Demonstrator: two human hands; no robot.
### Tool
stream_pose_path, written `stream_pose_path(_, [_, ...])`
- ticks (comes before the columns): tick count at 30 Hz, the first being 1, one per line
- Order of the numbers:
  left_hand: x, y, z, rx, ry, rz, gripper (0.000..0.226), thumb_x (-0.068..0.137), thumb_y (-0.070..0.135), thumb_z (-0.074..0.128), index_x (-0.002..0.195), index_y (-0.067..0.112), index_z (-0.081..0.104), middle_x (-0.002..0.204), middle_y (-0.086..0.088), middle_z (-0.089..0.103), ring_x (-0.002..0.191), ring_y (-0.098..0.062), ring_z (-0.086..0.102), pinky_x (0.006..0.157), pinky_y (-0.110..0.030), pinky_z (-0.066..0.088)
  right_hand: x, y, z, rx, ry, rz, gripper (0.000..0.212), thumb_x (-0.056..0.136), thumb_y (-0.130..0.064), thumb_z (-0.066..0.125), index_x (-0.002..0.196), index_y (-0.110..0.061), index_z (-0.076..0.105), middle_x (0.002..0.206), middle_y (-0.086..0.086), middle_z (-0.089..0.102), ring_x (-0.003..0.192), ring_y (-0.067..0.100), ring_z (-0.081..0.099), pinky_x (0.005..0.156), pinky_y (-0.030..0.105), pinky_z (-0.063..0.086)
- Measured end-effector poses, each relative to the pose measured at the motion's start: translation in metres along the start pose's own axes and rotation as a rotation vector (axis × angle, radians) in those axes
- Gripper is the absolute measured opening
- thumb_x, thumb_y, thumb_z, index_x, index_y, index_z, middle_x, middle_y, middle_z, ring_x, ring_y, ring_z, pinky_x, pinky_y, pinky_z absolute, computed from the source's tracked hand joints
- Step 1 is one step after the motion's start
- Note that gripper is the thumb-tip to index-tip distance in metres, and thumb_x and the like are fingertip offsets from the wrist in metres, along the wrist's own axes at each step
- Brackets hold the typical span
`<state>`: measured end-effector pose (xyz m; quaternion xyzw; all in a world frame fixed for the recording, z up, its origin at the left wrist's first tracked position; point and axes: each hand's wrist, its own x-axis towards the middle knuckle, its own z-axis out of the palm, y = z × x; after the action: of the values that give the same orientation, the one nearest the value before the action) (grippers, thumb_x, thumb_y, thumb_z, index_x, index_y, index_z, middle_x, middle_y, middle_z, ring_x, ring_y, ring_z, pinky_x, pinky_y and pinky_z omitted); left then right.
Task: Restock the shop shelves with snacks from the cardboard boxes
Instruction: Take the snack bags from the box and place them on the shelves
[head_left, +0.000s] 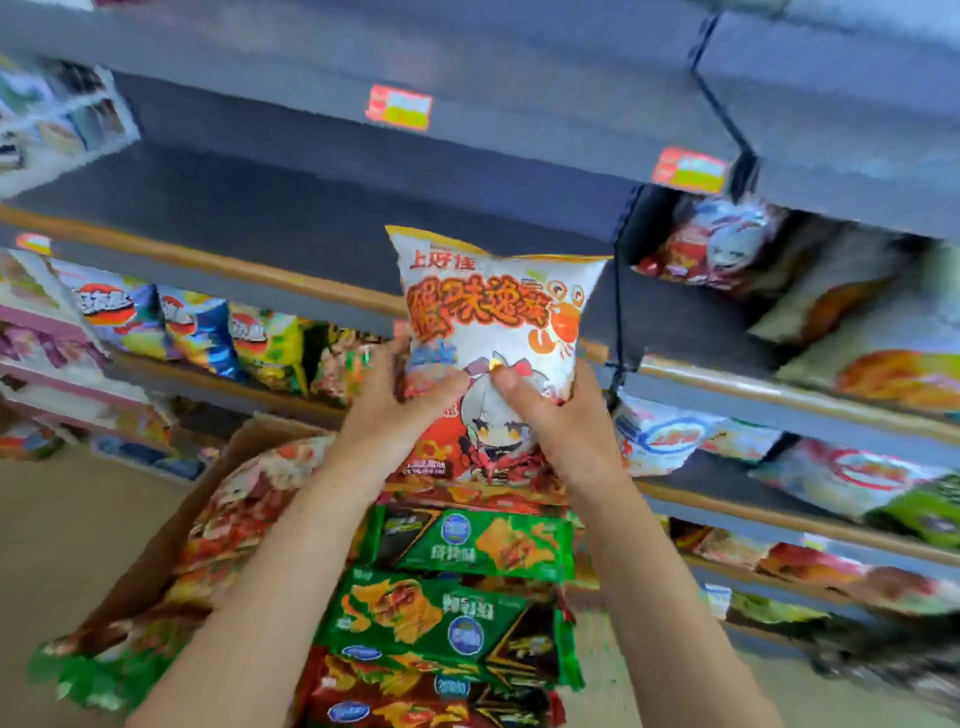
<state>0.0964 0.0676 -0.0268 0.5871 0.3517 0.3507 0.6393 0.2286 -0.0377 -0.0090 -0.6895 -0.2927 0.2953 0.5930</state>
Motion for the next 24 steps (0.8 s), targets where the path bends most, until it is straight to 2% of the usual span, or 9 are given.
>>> stream_pose_path(2, [0.011,0.003,0.041,0.066,-0.11,0.056,0.037,0.074,0.031,0.085,0.102,0.032,0.06,0.095,0.018,0.073,0.091,0.008,0.067,0.082,-0.013,0.051,0.01,0.001,-0.043,-0.04,0.19,-0.034,0.063,0.062,-0.056,0.085,0.112,-0.031,0.057,0.102,-0.015,0.07,0.092,0.001,0.068,0.082,0.029,0.055])
stream_pose_path(4, [0.031,0.014,0.08,0.122,-0.196,0.113,0.049,0.068,0.035,0.084,0.112,0.025,0.063,0.102,0.011,0.074,0.095,0.001,0.068,0.085,-0.017,0.052,0.022,0.001,-0.085,-0.047,0.265,-0.106,0.073,0.058,-0.057,0.083,0.116,-0.026,0.052,0.102,-0.014,0.067,0.095,0.005,0.067,0.083,0.033,0.055])
stream_pose_path(7, [0.059,0.03,0.133,0.231,-0.328,0.221,0.058,0.067,0.022,0.089,0.119,0.015,0.064,0.101,0.011,0.073,0.088,0.007,0.066,0.079,-0.011,0.049,0.039,-0.001,-0.143,-0.041,0.245,-0.239,0.073,0.064,-0.034,0.089,0.126,-0.023,0.051,0.111,-0.008,0.069,0.104,0.011,0.067,0.085,0.034,0.056])
stream_pose_path(10, [0.073,0.033,0.175,0.334,-0.37,0.303,0.057,0.069,0.012,0.09,0.115,0.023,0.059,0.102,0.02,0.066,0.088,0.019,0.06,0.075,-0.004,0.043,0.054,0.0,-0.184,-0.04,0.154,-0.31,0.065,0.07,-0.017,0.088,0.125,-0.021,0.054,0.117,0.003,0.069,0.108,0.015,0.067,0.088,0.031,0.055])
stream_pose_path(12, [0.083,0.03,0.191,0.344,-0.361,0.316,0.065,0.064,0.02,0.092,0.116,0.03,0.056,0.106,0.019,0.067,0.098,0.011,0.062,0.083,-0.015,0.047,0.062,0.003,-0.201,-0.029,0.129,-0.3,0.063,0.073,-0.01,0.086,0.126,-0.021,0.053,0.117,0.0,0.069,0.107,0.011,0.067,0.086,0.028,0.056])
stream_pose_path(14, [0.091,0.029,0.196,0.378,-0.348,0.301,0.071,0.056,0.04,0.091,0.117,0.039,0.054,0.113,0.022,0.067,0.11,0.002,0.062,0.093,-0.029,0.051,0.069,0.006,-0.211,-0.029,0.078,-0.273,0.069,0.077,0.002,0.08,0.135,-0.016,0.046,0.122,-0.002,0.066,0.109,0.003,0.066,0.083,0.02,0.055])
stream_pose_path(17, [0.093,0.026,0.198,0.363,-0.361,0.282,0.073,0.053,0.049,0.086,0.119,0.044,0.055,0.119,0.021,0.066,0.114,0.0,0.061,0.1,-0.038,0.052,0.078,0.009,-0.217,-0.028,0.029,-0.262,0.083,0.075,0.002,0.081,0.144,-0.012,0.037,0.13,0.003,0.063,0.118,0.011,0.063,0.088,0.026,0.055])
stream_pose_path(21, [0.082,0.025,0.195,0.334,-0.397,0.235,0.064,0.057,0.049,0.084,0.114,0.05,0.055,0.119,0.021,0.066,0.114,-0.001,0.062,0.102,-0.042,0.051,0.076,0.007,-0.218,-0.029,-0.013,-0.244,0.084,0.076,0.0,0.082,0.145,-0.012,0.036,0.132,0.002,0.062,0.12,0.012,0.062,0.09,0.025,0.055])
stream_pose_path(24, [0.064,0.023,0.191,0.296,-0.431,0.209,0.062,0.061,0.045,0.086,0.114,0.052,0.054,0.119,0.022,0.067,0.115,-0.002,0.062,0.099,-0.035,0.052,0.062,0.008,-0.219,-0.02,-0.019,-0.249,0.085,0.073,-0.004,0.083,0.144,-0.013,0.037,0.13,-0.001,0.063,0.12,0.011,0.062,0.09,0.026,0.055])
